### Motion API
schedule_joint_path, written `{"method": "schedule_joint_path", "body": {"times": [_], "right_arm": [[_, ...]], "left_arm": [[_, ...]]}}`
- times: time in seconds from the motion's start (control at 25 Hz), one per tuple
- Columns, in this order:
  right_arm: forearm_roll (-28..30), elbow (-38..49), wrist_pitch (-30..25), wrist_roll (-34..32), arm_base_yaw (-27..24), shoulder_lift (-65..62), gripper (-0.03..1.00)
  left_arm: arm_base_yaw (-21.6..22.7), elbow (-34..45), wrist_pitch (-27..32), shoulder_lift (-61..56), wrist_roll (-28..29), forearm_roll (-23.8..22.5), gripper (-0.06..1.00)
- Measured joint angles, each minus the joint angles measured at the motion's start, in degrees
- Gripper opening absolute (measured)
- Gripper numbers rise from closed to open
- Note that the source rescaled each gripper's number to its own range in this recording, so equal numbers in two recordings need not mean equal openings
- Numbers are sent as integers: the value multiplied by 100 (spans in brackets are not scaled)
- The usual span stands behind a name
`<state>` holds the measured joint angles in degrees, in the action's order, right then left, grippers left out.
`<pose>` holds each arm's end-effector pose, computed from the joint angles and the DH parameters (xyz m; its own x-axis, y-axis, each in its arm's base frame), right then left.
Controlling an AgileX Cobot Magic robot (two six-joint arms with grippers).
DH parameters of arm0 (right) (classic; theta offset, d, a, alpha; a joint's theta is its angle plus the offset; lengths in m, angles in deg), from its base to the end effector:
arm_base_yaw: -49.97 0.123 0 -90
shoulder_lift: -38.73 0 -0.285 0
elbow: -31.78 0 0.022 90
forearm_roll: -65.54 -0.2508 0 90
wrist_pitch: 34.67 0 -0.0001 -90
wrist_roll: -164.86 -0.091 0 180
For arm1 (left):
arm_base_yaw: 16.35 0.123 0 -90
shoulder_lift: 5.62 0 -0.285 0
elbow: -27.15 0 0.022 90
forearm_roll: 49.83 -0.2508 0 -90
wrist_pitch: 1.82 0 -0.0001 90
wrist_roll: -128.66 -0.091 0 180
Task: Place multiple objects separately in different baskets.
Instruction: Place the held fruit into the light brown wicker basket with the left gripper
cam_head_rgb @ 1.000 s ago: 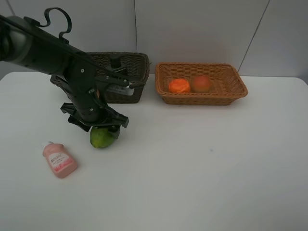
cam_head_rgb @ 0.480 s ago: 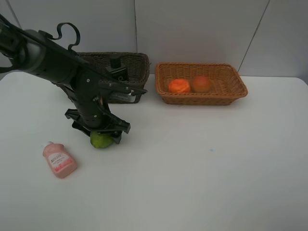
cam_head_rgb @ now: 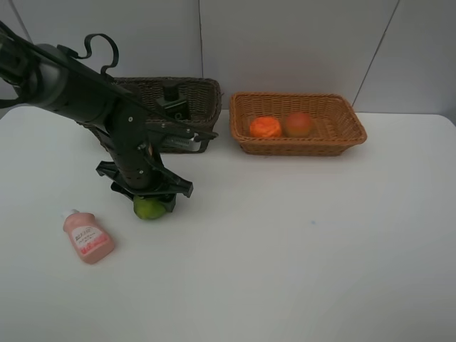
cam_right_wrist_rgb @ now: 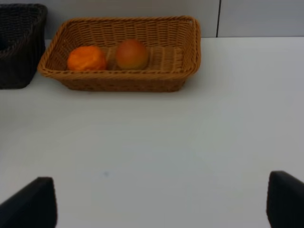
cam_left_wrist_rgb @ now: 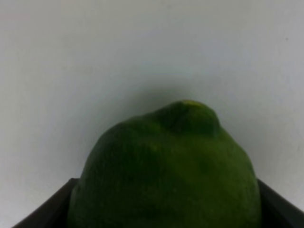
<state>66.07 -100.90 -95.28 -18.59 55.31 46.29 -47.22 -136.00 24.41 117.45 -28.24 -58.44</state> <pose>-0.0078 -0.0015 0.2835 -0.4326 0.0155 -0.9015 -0.0618 0.9970 0.0468 0.3085 -0.1774 0.0960 -0.9347 0.2507 -0.2520 0.2597 0.9657 -0.0027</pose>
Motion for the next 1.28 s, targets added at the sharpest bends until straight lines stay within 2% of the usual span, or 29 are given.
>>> {"method": "schedule_joint_path", "body": {"times": [0.72,0.96,1.12,1.28], "right_arm": [[0,0,0,0,0,0,87],[0,0,0,0,0,0,87],[0,0,0,0,0,0,87],[0,0,0,0,0,0,87]], "left_arm": [[0,0,0,-7,9,-5,80],[0,-19,22,-532,14,164,80],[-18,-482,351,-780,0,331,80],[-294,-1293,691,-750,-302,388,80]]}}
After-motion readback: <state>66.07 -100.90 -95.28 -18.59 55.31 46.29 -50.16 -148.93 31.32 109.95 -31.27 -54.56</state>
